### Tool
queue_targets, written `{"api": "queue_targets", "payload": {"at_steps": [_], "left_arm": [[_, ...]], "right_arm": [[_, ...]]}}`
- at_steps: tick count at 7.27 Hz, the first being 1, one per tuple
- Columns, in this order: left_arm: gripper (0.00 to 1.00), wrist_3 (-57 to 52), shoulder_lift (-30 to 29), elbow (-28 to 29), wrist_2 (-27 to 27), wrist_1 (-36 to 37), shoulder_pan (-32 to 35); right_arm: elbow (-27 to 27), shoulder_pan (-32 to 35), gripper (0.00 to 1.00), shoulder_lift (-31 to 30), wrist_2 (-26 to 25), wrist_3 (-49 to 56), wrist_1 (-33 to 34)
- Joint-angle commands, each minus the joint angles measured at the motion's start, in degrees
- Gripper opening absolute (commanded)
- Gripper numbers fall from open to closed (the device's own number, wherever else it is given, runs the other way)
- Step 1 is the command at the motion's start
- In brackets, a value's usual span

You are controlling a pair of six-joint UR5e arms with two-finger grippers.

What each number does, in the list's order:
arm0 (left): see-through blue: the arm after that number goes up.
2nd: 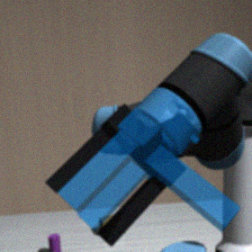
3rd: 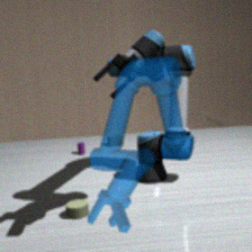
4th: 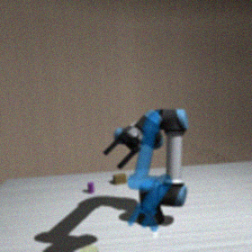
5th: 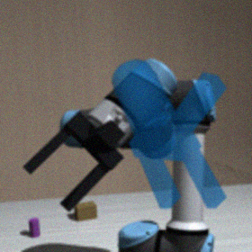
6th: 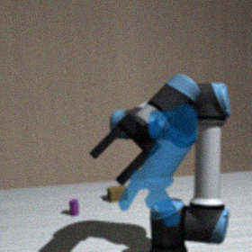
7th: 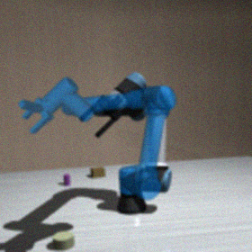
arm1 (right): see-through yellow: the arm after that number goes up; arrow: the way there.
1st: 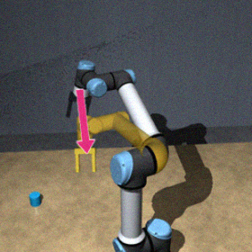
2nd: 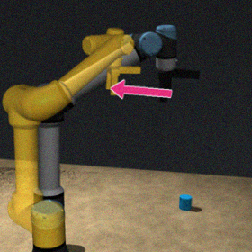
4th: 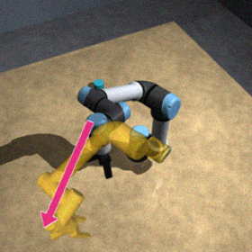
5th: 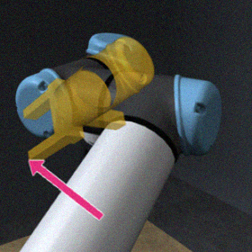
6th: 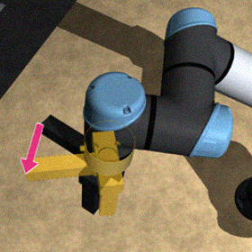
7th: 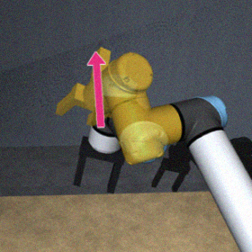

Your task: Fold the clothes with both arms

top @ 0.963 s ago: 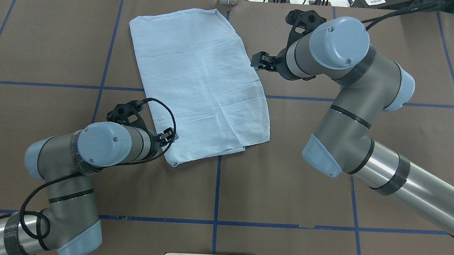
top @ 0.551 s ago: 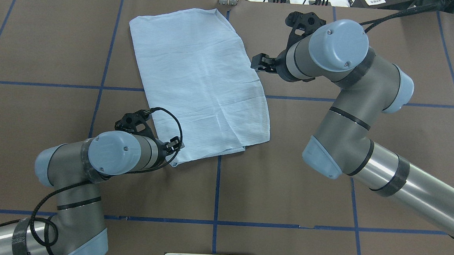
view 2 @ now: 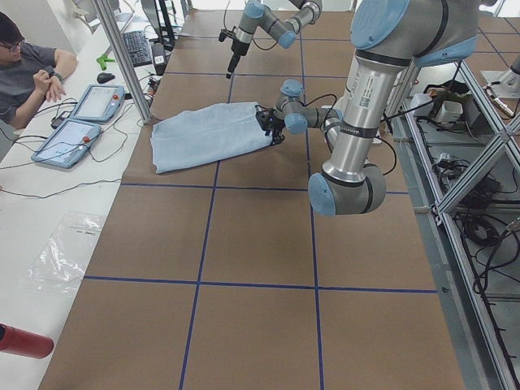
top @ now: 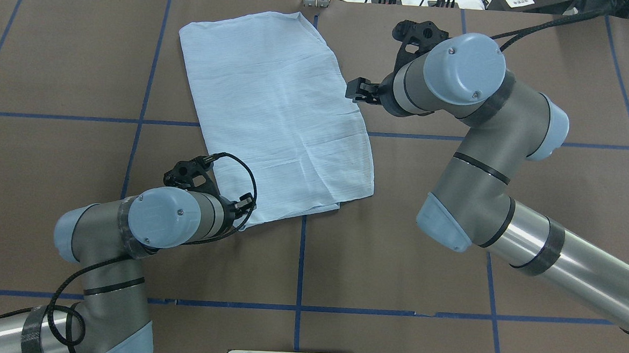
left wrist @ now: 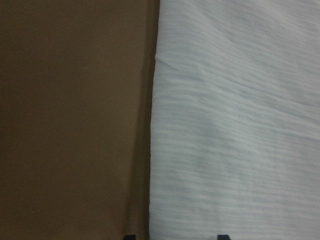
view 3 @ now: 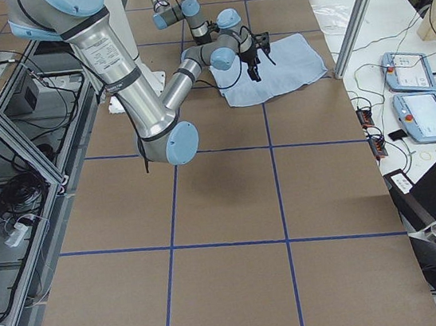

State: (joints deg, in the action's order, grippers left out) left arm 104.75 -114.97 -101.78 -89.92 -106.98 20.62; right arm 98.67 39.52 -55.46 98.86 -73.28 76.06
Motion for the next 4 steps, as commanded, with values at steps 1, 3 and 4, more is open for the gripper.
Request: {"api": "queue_targets", "payload": {"at_steps": [1,3,4], "left_arm": [[0.59,0.11,-0.34,0.53,0.53,-0.16,-0.23],[0.31,0.8,-0.52,0.53,0.45,-0.25,-0.23],[0.03,1.16,-0.69,0.44,0.45,-0.34,-0.23]], "right_arm": [[-0.06,-0.15,1.0,-0.18,0.02,0.07,-0.04],[-0.06,-0.15,1.0,-0.18,0.02,0.07,-0.04],[-0.06,-0.24,1.0,-0.18,0.02,-0.02,-0.04]]}}
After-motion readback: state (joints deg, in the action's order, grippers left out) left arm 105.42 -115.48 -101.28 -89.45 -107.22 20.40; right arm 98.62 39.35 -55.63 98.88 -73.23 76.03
